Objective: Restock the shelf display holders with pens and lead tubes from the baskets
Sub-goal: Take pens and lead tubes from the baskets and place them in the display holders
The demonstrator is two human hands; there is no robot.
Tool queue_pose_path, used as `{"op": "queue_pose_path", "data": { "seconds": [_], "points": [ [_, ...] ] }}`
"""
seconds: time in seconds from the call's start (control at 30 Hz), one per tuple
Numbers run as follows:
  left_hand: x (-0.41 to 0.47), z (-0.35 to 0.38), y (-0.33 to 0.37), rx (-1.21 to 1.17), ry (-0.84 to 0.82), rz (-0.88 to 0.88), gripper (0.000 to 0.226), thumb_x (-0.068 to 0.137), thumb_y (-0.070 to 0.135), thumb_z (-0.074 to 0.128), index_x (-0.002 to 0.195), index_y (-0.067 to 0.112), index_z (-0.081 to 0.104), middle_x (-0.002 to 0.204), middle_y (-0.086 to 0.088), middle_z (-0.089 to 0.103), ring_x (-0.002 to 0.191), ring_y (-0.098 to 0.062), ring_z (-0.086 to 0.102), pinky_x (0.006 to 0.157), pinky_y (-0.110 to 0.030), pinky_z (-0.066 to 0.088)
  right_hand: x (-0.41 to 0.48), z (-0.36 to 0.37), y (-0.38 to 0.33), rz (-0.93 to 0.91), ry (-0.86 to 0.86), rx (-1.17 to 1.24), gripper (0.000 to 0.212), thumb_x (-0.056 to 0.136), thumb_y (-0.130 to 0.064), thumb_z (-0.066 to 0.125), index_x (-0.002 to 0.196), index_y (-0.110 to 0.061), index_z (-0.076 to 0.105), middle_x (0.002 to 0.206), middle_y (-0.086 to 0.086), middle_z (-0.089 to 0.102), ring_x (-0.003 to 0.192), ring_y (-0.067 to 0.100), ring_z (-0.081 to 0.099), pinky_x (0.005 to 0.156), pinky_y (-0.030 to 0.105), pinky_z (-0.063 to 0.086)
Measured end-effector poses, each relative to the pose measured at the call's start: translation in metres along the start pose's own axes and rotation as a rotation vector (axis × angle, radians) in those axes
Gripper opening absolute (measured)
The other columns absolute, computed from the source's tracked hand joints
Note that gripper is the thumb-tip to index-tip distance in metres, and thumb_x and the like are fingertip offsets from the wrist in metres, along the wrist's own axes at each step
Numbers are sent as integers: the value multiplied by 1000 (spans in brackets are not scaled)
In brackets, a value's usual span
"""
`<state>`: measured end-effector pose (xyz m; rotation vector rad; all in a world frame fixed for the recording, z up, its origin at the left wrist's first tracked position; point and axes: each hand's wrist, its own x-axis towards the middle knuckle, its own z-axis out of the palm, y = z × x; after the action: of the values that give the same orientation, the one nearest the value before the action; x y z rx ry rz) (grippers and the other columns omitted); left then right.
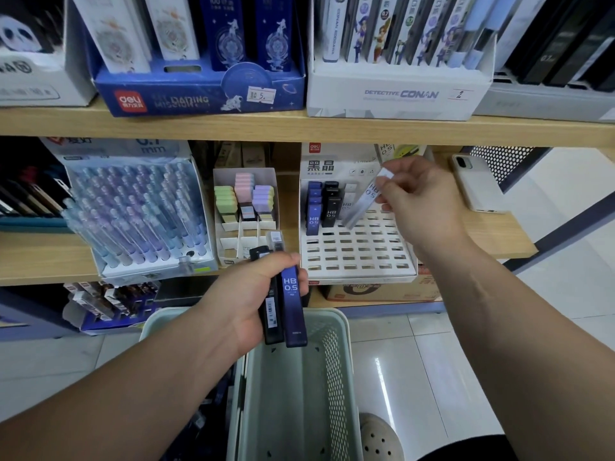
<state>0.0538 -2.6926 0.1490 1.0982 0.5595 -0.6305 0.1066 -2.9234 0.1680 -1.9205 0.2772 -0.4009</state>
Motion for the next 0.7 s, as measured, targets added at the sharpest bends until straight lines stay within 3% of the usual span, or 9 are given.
{"op": "queue_pose_path", "data": {
  "seconds": [0.1, 0.2, 0.3, 0.43, 0.53, 0.7],
  "points": [
    [2, -1, -1, 1, 26, 16, 7, 83, 16, 78, 79, 10, 76, 74, -7, 75, 55, -15, 70, 46, -22, 53, 1, -5, 8, -121, -21, -137, 15, 95, -14, 68, 104, -25, 64, 87, -2, 71, 85, 20, 72, 80, 47, 60],
    [4, -3, -2, 13, 30, 6, 15, 77, 18, 82, 64, 12, 80, 78, -8, 76, 58, -15, 72, 47, -23, 54, -3, 0, 14, -213, -71, -204, 16, 96, -13, 66, 105, -27, 66, 91, -7, 71, 87, 14, 70, 82, 43, 58],
    [4, -3, -2, 20, 15, -10, 9, 65, 21, 85, 61, 15, 80, 79, -7, 77, 61, -14, 73, 47, -24, 54, -3, 6, 21, -306, -75, -289, 15, 96, -10, 65, 107, -21, 68, 87, -11, 69, 83, 7, 67, 81, 32, 55],
    [5, -4, -2, 21, 19, -21, 11, 66, 21, 85, 63, 12, 80, 82, -8, 78, 63, -15, 74, 47, -25, 55, -3, 11, 26, -351, -129, -364, 18, 94, -5, 65, 108, -16, 70, 88, -2, 72, 82, 16, 68, 78, 37, 55],
    [5, -5, -1, 20, 30, -17, 14, 73, 20, 85, 79, 9, 78, 83, -9, 78, 63, -15, 74, 47, -25, 55, -1, 13, 27, -366, -176, -378, 18, 95, -4, 64, 109, -15, 69, 90, 2, 72, 84, 22, 68, 78, 42, 56],
    [5, -6, 0, 18, 30, -10, 18, 77, 19, 84, 88, 8, 76, 82, -9, 77, 61, -17, 73, 48, -25, 55, 0, 15, 29, -414, -170, -440, 19, 94, -7, 66, 110, -13, 73, 98, 2, 72, 85, 18, 67, 81, 38, 55]
  ]
}}
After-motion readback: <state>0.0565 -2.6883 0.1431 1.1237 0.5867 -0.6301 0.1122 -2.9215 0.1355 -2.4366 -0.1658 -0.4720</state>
